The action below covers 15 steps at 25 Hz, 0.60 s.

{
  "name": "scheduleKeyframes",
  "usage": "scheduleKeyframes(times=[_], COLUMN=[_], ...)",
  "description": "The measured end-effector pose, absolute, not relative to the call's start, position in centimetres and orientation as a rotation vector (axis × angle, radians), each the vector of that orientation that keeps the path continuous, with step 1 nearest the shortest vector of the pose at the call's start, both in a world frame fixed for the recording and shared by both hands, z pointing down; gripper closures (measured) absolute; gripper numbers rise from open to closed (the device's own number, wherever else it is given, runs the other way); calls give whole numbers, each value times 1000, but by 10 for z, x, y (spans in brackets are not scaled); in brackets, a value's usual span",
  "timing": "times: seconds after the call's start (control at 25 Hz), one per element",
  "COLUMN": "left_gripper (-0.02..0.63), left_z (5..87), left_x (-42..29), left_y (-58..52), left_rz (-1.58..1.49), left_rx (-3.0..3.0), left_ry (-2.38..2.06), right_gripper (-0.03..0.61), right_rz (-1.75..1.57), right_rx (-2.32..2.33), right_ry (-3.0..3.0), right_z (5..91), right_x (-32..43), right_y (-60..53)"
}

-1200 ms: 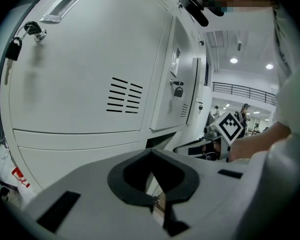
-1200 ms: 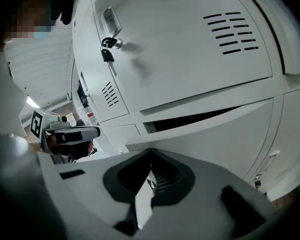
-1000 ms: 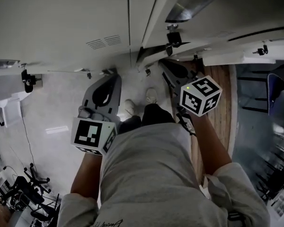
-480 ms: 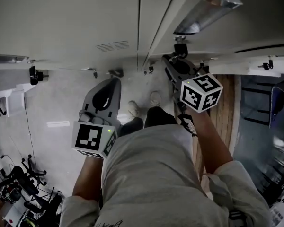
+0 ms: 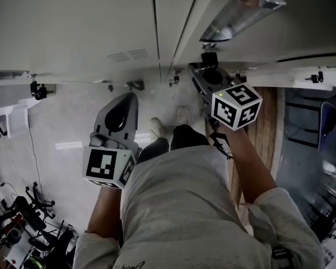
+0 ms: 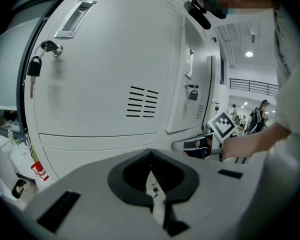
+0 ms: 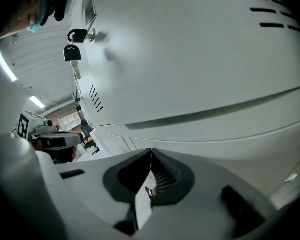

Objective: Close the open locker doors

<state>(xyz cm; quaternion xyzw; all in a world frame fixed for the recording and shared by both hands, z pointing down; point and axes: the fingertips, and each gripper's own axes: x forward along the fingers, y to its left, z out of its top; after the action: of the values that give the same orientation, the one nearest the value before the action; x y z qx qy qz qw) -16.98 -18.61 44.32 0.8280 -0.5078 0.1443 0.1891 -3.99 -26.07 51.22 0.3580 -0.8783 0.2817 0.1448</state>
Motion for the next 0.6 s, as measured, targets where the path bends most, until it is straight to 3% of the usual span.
scheduleKeyframes(times=[0.6], left_gripper=[598], left_z=[442], left_x=[-161], left_y=[-186], left_rz=[404], left_rx=[2350], left_ry=[-1388], right_gripper=[551], right_rz=[808], right_rx=[1008], right_ry=[-2538], right_z=[503], right_x=[-29], right_y=[-245])
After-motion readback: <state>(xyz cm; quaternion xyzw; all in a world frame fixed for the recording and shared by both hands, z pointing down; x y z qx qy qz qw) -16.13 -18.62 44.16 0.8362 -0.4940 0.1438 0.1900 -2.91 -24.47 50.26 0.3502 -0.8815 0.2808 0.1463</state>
